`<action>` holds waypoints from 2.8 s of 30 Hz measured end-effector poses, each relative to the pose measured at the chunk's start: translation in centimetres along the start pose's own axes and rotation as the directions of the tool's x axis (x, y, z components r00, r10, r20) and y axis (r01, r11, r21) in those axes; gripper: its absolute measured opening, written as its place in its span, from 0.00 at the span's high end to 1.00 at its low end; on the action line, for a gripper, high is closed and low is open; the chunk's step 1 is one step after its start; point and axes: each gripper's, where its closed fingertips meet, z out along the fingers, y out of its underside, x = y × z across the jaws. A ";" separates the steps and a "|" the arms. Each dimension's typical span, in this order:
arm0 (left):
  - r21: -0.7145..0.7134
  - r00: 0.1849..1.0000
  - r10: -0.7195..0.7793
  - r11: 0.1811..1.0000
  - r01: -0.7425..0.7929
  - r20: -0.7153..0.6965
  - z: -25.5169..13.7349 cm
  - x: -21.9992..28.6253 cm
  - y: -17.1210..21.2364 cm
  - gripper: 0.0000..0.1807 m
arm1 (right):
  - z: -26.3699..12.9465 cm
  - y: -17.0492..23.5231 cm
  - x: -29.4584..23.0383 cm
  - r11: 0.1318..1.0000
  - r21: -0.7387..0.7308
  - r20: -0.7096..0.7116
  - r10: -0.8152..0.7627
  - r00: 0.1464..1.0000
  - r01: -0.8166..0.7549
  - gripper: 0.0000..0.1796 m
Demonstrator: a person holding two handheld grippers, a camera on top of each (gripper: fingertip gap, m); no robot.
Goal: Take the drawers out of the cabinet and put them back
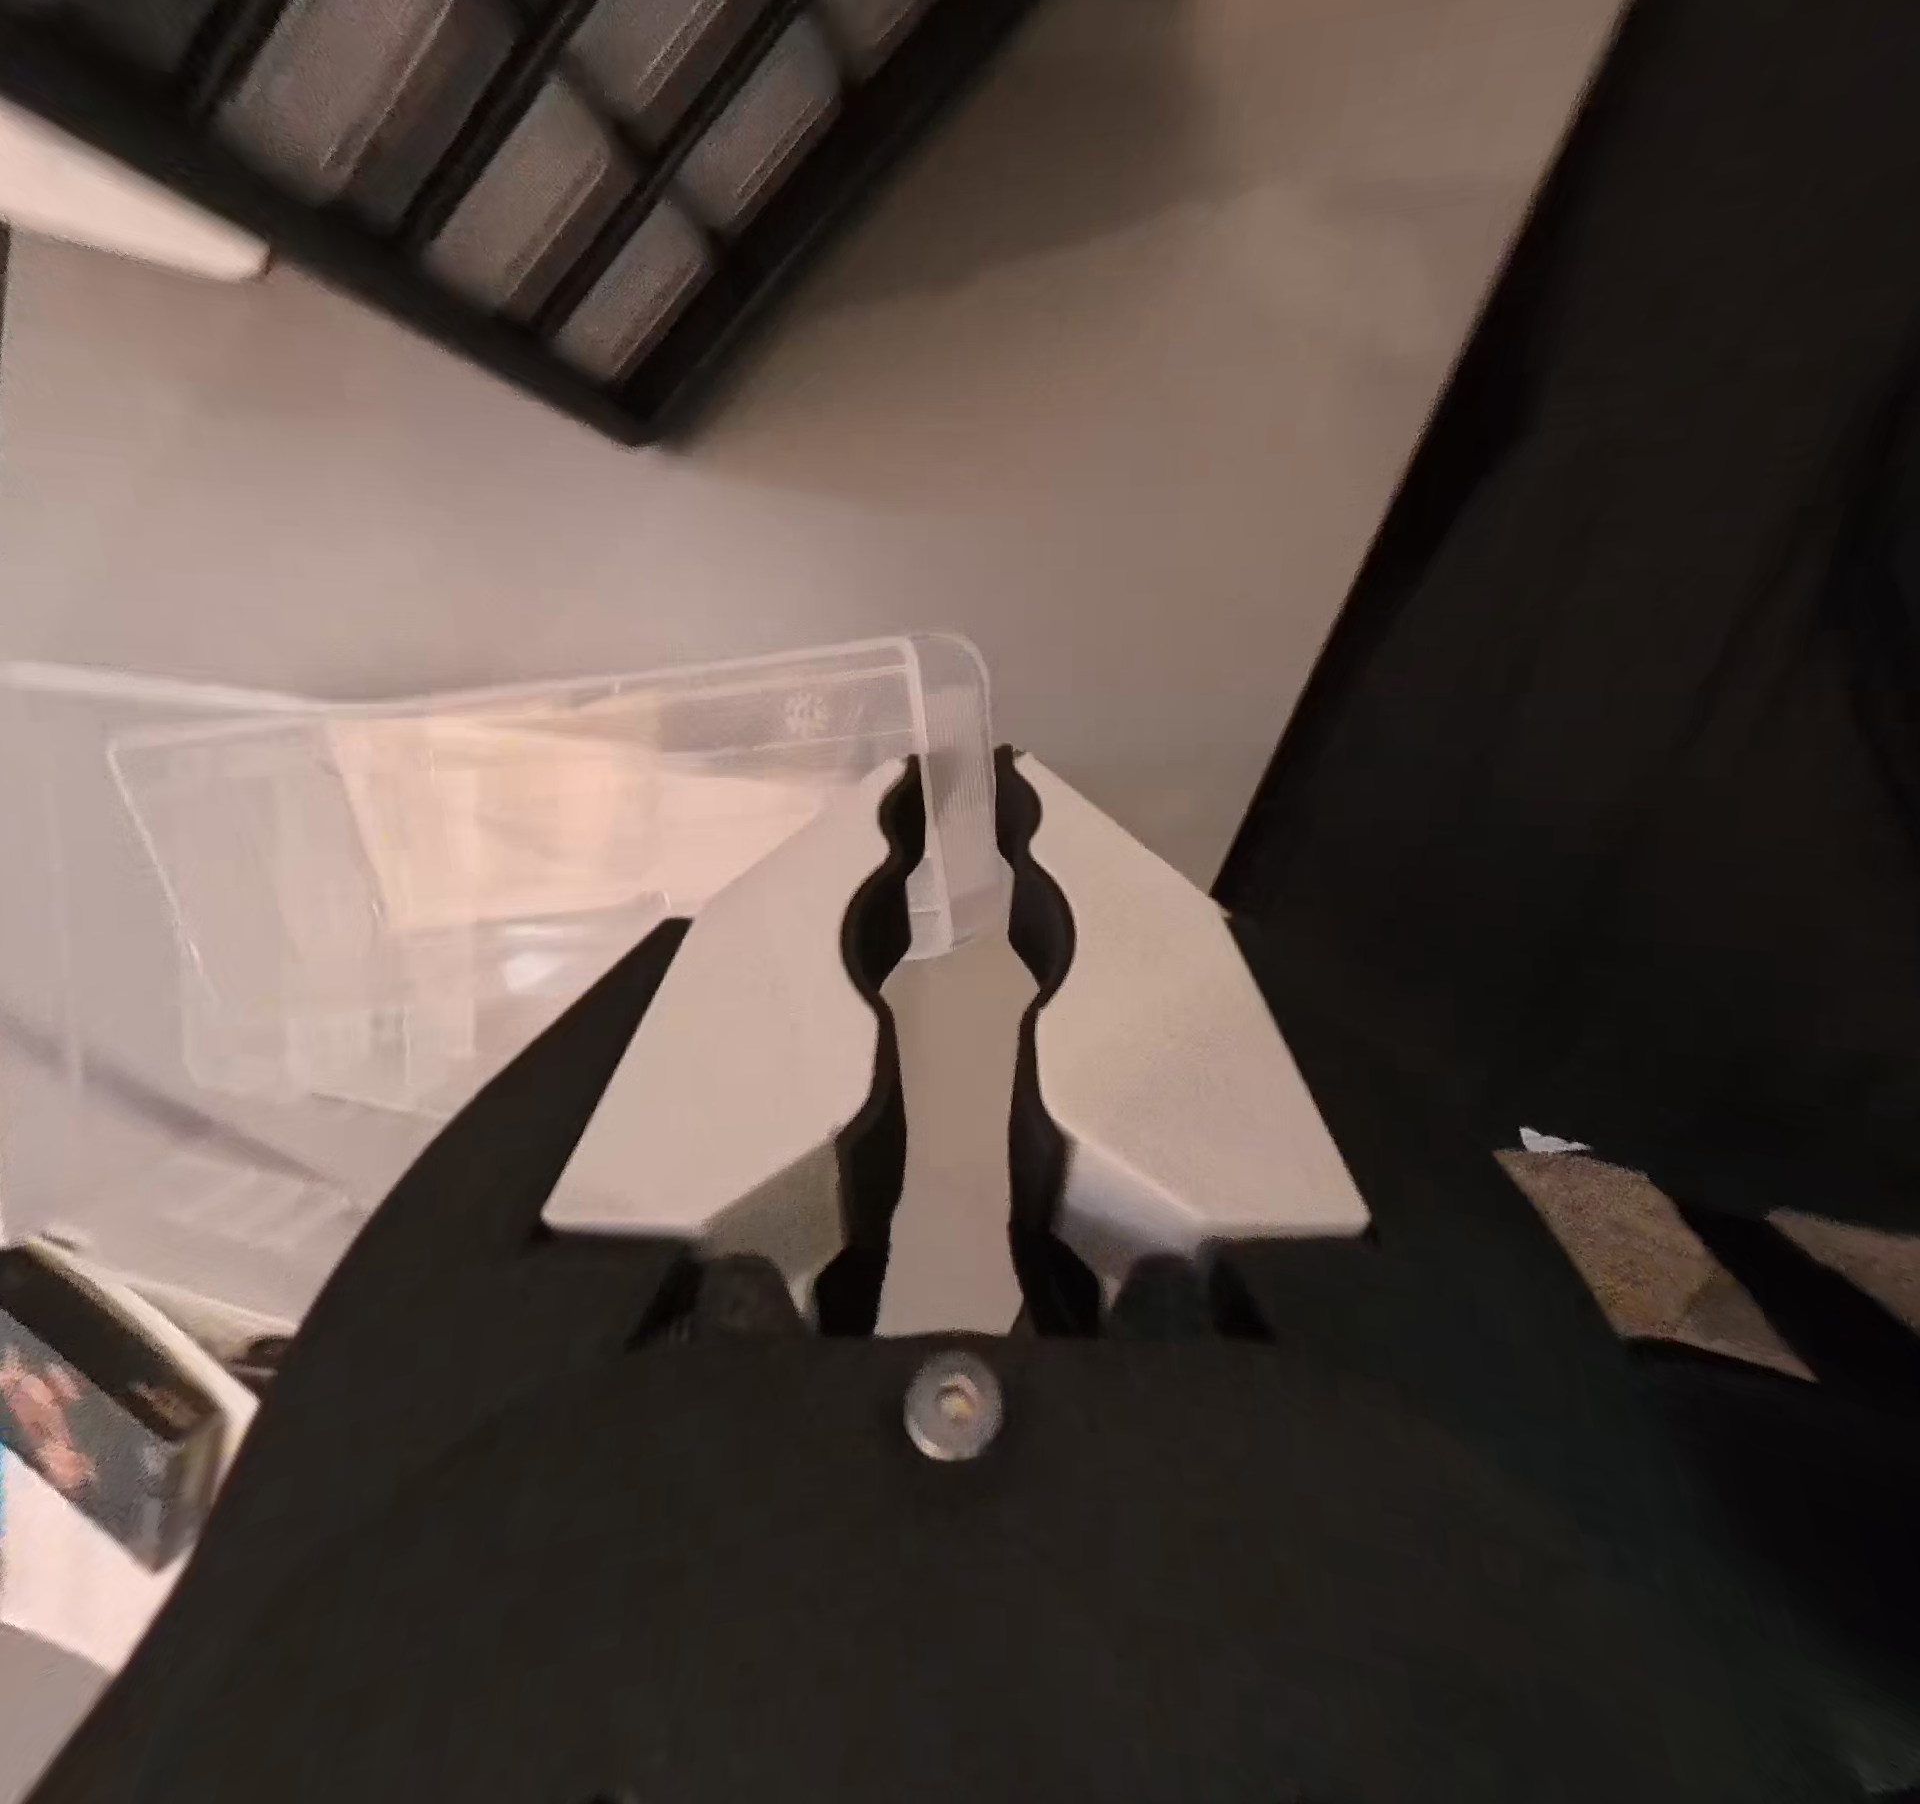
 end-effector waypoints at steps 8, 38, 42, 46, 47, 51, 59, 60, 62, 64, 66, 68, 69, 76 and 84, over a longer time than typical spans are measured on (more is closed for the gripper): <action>-0.092 0.903 0.376 0.911 -0.401 -0.208 6.0 7.8 -1.5 0.94 | 0.0 0.1 0.0 1.000 -0.003 -0.004 0.000 1.000 0.000 1.00; -0.022 0.880 -0.470 0.881 0.472 0.063 13.3 3.7 3.9 0.63 | 0.1 0.1 0.1 1.000 -0.014 -0.019 -0.008 1.000 0.008 1.00; -0.003 0.913 -0.407 0.913 0.407 0.019 11.9 4.7 1.1 0.63 | 0.0 0.1 0.1 1.000 -0.009 -0.019 -0.008 1.000 0.007 1.00; 0.038 0.937 -0.342 0.938 0.345 -0.069 10.3 6.3 -4.5 0.63 | 0.0 0.1 0.1 1.000 -0.008 -0.021 -0.007 1.000 0.007 1.00; 0.028 0.937 -0.335 0.940 0.339 -0.101 10.2 6.9 -5.6 0.63 | 0.0 0.1 0.1 1.000 -0.008 -0.021 -0.007 1.000 0.007 1.00; -0.014 0.933 -0.300 0.953 0.303 -0.201 10.7 8.7 -8.9 0.63 | 0.0 0.1 0.1 1.000 -0.012 -0.021 -0.007 1.000 0.007 1.00; -0.081 0.897 -0.359 0.933 0.350 -0.258 11.8 8.1 -11.0 0.63 | 0.0 0.1 0.1 1.000 -0.005 -0.016 -0.004 1.000 0.004 1.00; -0.089 0.895 -0.362 0.932 0.351 -0.262 11.5 8.0 -11.2 0.63 | 0.0 0.1 0.1 1.000 -0.005 -0.015 -0.004 1.000 0.004 1.00; -0.095 0.887 -0.370 0.929 0.358 -0.275 11.0 7.8 -11.8 0.63 | 0.0 0.1 0.1 1.000 -0.007 -0.014 -0.004 1.000 0.004 1.00; -0.086 0.893 -0.368 0.930 0.358 -0.260 10.5 7.4 -12.2 0.63 | 0.0 0.1 0.1 1.000 -0.007 -0.013 -0.004 1.000 0.004 1.00; -0.085 0.892 -0.372 0.928 0.363 -0.257 10.3 7.3 -12.6 0.63 | 0.0 0.1 0.1 1.000 -0.008 -0.012 -0.004 1.000 0.003 1.00; -0.042 0.893 -0.381 0.923 0.383 -0.238 10.4 6.8 -13.2 0.63 | 0.0 0.1 0.1 1.000 -0.008 -0.012 -0.003 1.000 0.003 1.00; -0.025 0.878 -0.402 0.912 0.410 -0.259 10.5 6.9 -13.6 0.63 | 0.0 0.1 0.1 1.000 -0.008 -0.013 -0.004 1.000 0.004 1.00; 0.102 0.886 -0.440 0.884 0.456 -0.144 13.3 7.2 -14.3 0.63 | 0.0 0.1 0.2 1.000 -0.006 -0.018 -0.003 1.000 0.003 1.00; 0.280 0.859 -0.488 0.812 0.513 -0.158 14.6 6.3 -17.5 0.61 | 0.2 0.2 0.3 1.000 -0.028 -0.039 0.006 0.999 -0.007 1.00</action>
